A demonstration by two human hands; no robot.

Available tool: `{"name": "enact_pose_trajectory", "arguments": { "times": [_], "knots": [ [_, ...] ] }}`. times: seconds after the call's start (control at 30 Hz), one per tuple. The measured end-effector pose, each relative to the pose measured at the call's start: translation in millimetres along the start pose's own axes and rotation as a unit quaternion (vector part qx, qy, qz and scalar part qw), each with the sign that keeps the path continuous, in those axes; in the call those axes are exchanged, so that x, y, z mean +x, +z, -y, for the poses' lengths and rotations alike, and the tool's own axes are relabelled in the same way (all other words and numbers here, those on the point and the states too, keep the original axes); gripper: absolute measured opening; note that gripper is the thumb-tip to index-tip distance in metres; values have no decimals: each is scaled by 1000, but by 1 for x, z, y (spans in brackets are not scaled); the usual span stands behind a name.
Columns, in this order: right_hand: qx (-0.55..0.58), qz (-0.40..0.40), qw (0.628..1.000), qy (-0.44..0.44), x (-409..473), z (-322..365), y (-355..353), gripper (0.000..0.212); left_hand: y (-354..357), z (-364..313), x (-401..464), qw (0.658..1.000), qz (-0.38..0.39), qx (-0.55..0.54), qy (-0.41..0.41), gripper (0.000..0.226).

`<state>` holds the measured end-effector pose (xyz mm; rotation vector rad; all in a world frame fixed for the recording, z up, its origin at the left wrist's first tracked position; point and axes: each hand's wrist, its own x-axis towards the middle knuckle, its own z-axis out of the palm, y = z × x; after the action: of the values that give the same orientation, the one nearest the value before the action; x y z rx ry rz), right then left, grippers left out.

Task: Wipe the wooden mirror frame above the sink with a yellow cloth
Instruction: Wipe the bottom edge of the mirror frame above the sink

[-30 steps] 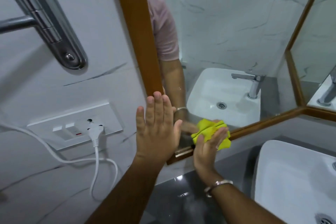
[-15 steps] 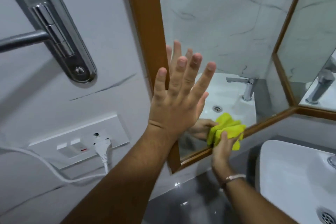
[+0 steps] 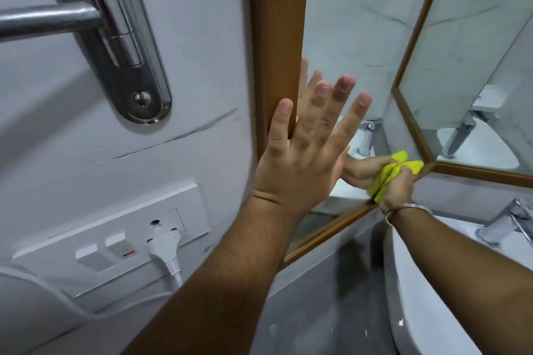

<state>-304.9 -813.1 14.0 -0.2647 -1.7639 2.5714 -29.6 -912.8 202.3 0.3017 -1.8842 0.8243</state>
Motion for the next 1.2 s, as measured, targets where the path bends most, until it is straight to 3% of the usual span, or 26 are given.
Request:
{"name": "enact_pose_trajectory", "arguments": {
  "times": [0.13,0.27,0.43,0.63,0.73,0.77,0.83,0.9,1.03,1.13,1.2],
  "knots": [
    [-47,11,998,-28,-32,-36,-4,34,-1,0,-1,1000,-3,-16,-14,56],
    [-90,105,990,-15,-73,-67,-17,46,-4,1,-1,1000,3,-16,-10,58],
    [-114,-14,992,-43,-7,-14,-4,63,-4,2,-1,1000,18,6,-2,66],
    [-38,-66,996,-36,56,17,-3,53,0,1,-1,998,31,47,2,66],
    [-55,-28,996,-62,28,-8,-10,34,0,-1,-1,998,38,54,4,65],
    [-59,18,995,-81,14,-26,-15,29,-1,-1,-1,998,39,52,0,65],
    [-74,100,990,-61,-4,-63,-28,33,-1,-1,-1,998,36,45,-6,66],
    [-102,123,986,-53,2,-83,-35,42,-1,-1,-1,998,32,51,-6,67],
    [-107,49,993,-10,115,-107,-47,48,-2,1,0,998,42,54,4,67],
    [-78,-71,994,16,81,-4,-22,60,-1,-1,-1,997,41,63,3,68],
    [-52,-64,997,7,69,30,-11,46,-1,-1,0,997,45,67,1,68]
  ]
}}
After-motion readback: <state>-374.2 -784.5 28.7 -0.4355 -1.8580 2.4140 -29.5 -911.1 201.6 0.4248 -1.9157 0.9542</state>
